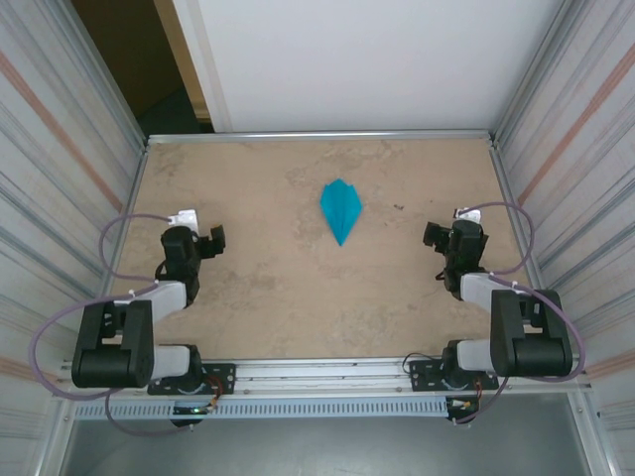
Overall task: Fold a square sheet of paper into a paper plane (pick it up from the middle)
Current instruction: Reset both arms
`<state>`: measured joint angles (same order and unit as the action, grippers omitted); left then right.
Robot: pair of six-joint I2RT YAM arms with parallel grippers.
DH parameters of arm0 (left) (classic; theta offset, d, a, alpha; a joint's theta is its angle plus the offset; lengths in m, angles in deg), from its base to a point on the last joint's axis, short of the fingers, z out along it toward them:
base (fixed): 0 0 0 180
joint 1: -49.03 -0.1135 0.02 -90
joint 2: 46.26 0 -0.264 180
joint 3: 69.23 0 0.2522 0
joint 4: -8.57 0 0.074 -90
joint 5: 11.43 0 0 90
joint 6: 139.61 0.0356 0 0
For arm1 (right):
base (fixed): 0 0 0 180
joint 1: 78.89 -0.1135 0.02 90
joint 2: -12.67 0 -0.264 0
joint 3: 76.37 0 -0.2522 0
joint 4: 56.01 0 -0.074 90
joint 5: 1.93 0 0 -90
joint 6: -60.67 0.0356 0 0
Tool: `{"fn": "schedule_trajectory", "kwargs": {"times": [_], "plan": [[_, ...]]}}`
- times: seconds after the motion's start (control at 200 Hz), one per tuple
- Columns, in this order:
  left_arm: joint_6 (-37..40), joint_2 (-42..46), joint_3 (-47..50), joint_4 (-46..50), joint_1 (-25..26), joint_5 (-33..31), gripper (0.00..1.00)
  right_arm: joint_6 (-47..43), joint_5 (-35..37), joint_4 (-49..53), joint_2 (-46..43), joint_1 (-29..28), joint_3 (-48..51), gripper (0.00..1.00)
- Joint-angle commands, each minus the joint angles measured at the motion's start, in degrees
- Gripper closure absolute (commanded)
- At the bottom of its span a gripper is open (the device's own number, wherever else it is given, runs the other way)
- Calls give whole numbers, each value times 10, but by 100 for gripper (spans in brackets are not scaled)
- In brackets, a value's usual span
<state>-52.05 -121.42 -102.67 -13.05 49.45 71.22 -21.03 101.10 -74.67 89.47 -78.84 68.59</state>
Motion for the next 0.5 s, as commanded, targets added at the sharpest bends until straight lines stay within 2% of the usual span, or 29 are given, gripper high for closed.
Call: {"fn": "schedule_trajectory", "kwargs": {"times": [0.0, 0.236, 0.381, 0.491], "plan": [[26, -26, 5, -101, -16, 77, 1, -31, -60, -113, 33, 6, 7, 1], [29, -98, -24, -112, -15, 77, 1, -35, -78, -180, 115, 7, 0, 1], [47, -114, -35, -106, 15, 23, 1, -26, -73, -145, 113, 10, -14, 1], [49, -115, -36, -104, 19, 16, 1, -25, -77, -142, 116, 13, -17, 1]]}}
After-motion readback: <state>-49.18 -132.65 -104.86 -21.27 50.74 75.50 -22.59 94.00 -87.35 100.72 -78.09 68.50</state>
